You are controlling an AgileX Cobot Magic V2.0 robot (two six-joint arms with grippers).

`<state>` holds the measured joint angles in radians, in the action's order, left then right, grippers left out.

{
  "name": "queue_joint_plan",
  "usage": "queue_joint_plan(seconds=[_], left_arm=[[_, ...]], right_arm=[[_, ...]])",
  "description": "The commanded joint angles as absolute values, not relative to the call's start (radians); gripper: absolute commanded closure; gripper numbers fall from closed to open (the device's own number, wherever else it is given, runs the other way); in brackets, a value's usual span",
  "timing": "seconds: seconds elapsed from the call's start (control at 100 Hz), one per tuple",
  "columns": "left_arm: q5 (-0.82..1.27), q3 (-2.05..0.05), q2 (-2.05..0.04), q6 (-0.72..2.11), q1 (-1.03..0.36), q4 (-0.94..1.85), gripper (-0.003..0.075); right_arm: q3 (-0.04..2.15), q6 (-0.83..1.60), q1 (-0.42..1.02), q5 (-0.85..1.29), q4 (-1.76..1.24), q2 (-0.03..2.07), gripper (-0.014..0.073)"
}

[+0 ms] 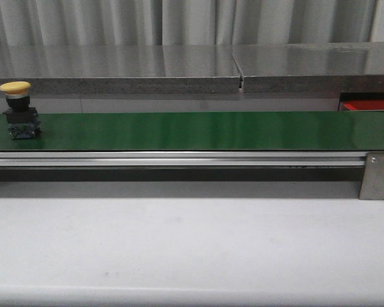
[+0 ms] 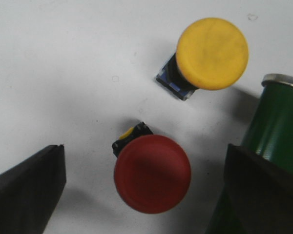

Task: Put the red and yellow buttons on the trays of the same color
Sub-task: 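Lower the left gripper onto the red push-button and grasp it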

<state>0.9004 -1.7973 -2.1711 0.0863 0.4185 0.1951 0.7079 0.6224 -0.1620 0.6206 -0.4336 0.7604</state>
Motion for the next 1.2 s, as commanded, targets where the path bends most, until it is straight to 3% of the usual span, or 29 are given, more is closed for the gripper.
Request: queue_joint_plan(seconds=[0.0, 0.34, 0.41, 0.56, 0.65, 0.79, 1.19], left_arm=[[0.872, -1.828, -2.126, 0.086, 0.418, 0.207, 0.0080], [0.870, -1.828, -2.135, 0.086, 0.418, 0.207, 0.0111], [0.870, -1.828, -2.135, 0.086, 0.418, 0.207, 0.0188], [0.870, -1.828, -2.135, 0.086, 0.418, 0.207, 0.0465], [0.870, -1.828, -2.126, 0.086, 0.418, 0.207, 0.0593], [0.867, -1.828, -2.088, 0.086, 0.418, 0.207, 0.0742], [0.924, -1.839, -1.847, 0.086, 0.420, 0.213, 0.0741]], right_arm=[[0.734, 0.634, -0.160, 0.560, -0.453, 0.754, 0.0712], [0.734, 0.634, -0.160, 0.560, -0.453, 0.754, 0.0712], [0.734, 0.634, -0.160, 0.560, -0.453, 0.754, 0.0712], [0.734, 0.634, -0.160, 0.560, -0.453, 0.754, 0.0712], [0.734, 0.634, -0.160, 0.560, -0.453, 0.754, 0.0712], [0.734, 0.634, -0.160, 0.560, -0.453, 0.754, 0.0712], [0.734, 0.634, -0.160, 0.560, -0.453, 0.754, 0.0712]])
